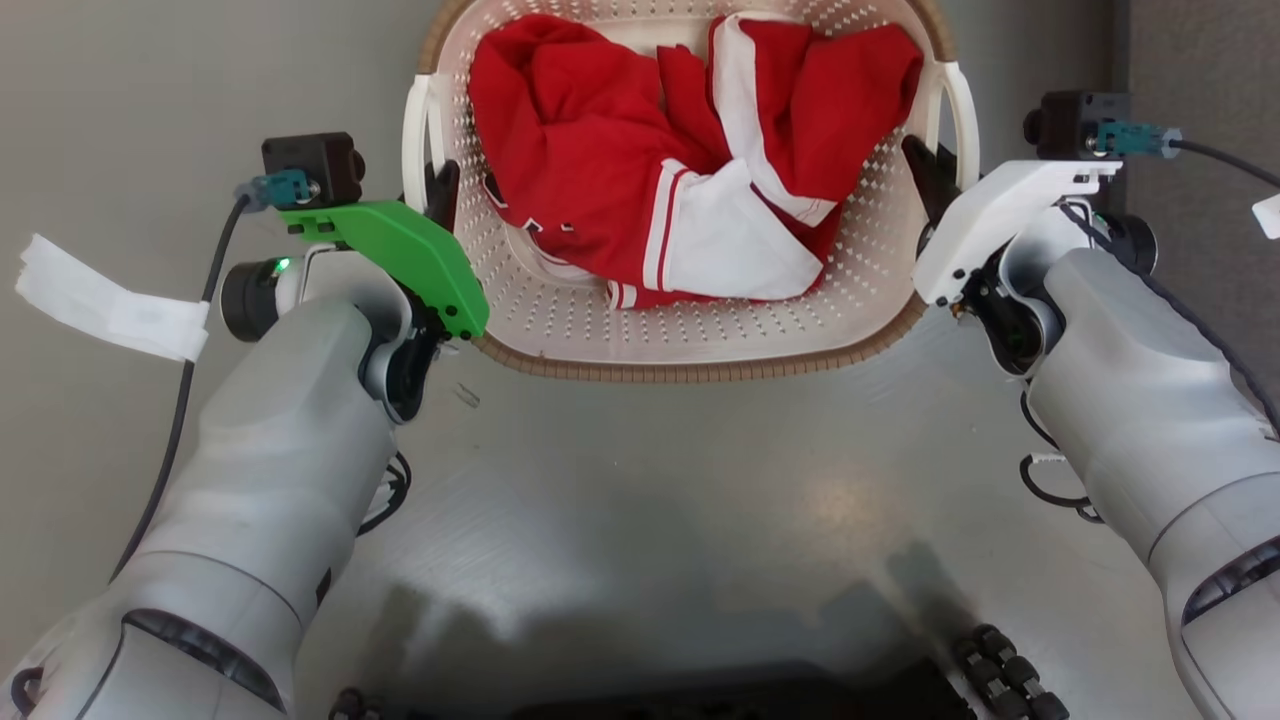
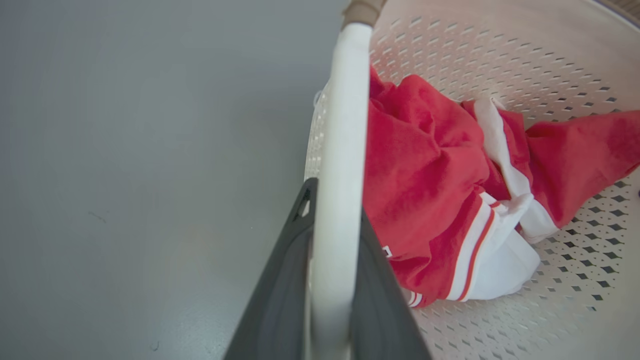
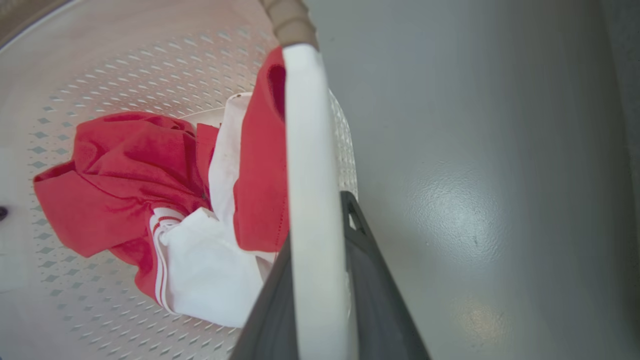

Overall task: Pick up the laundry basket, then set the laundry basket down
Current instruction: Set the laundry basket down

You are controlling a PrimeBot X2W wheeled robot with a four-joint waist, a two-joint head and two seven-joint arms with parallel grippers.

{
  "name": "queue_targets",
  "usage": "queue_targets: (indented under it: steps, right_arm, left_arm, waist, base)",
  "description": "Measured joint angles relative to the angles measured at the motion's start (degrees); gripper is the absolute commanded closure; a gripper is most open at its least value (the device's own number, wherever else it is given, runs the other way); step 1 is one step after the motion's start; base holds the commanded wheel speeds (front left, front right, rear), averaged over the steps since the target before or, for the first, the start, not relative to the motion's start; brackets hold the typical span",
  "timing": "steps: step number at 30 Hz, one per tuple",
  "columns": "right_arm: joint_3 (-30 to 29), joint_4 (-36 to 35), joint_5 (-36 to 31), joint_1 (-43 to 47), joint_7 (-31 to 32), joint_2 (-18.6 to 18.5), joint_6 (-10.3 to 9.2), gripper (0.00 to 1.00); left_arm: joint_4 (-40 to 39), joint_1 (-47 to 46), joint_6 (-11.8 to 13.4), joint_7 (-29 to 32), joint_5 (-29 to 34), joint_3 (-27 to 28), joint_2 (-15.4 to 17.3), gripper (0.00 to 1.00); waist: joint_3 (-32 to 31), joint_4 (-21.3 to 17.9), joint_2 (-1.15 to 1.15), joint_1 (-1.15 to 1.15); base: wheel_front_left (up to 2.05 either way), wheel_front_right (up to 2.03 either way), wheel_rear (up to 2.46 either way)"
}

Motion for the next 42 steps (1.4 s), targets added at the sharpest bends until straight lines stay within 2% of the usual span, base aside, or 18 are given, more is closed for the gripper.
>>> queue_targets:
  steps: [23,36,37,38,39,40,41,42]
  right_arm:
    - [0.1,-0.2,0.2,-4.6,-2.9,-0.6,-0.01,1.0]
    - [0.6,0.1,0.2,-5.0,-4.3,-0.6,0.0,1.0]
    - [0.6,0.2,0.3,-5.0,-4.4,-0.6,0.0,0.94]
    - [0.6,0.2,0.5,-5.0,-4.4,-0.6,0.0,0.84]
    - [0.6,0.3,0.6,-5.1,-4.7,-0.6,0.08,0.39]
    - [0.6,0.4,0.6,-5.2,-4.9,-0.6,0.08,0.0]
    - [0.6,0.5,0.6,-5.3,-4.9,-0.7,0.08,0.0]
    - [0.6,0.7,0.6,-5.4,-4.9,-0.7,0.08,0.0]
  left_arm:
    - [0.3,-5.3,-0.2,-2.0,-0.4,0.1,0.0,1.0]
    - [0.7,-5.7,-0.4,-2.9,-0.4,-0.1,0.0,1.0]
    - [0.7,-5.8,-0.4,-2.9,-0.4,-0.1,0.0,1.0]
    - [0.8,-5.8,-0.4,-2.9,-0.5,-0.1,-0.1,1.0]
    - [1.0,-5.8,-0.4,-2.9,-0.7,-0.2,-0.1,1.0]
    - [1.3,-5.8,-0.4,-2.9,-0.9,-0.2,0.0,0.93]
    - [1.5,-5.8,-0.4,-2.9,-0.9,-0.2,0.1,0.64]
    - [1.7,-5.8,-0.4,-3.0,-1.0,-0.2,0.2,0.1]
  waist:
    - [8.2,0.8,0.0,0.0]
    - [9.8,1.2,0.0,0.0]
    - [9.8,1.2,0.0,0.0]
    - [9.8,1.2,0.0,0.0]
    - [9.8,1.2,0.0,-0.01]
    - [9.8,1.2,0.0,0.0]
    - [9.8,1.2,0.0,-0.01]
    - [9.8,1.2,0.0,0.0]
  base:
    - [0.0,0.0,0.0]
    - [0.0,0.0,0.0]
    - [0.0,0.0,0.0]
    - [0.0,0.0,0.0]
    - [0.0,0.0,0.0]
    - [0.0,0.0,0.0]
    - [0.0,0.0,0.0]
    - [0.0,0.0,0.0]
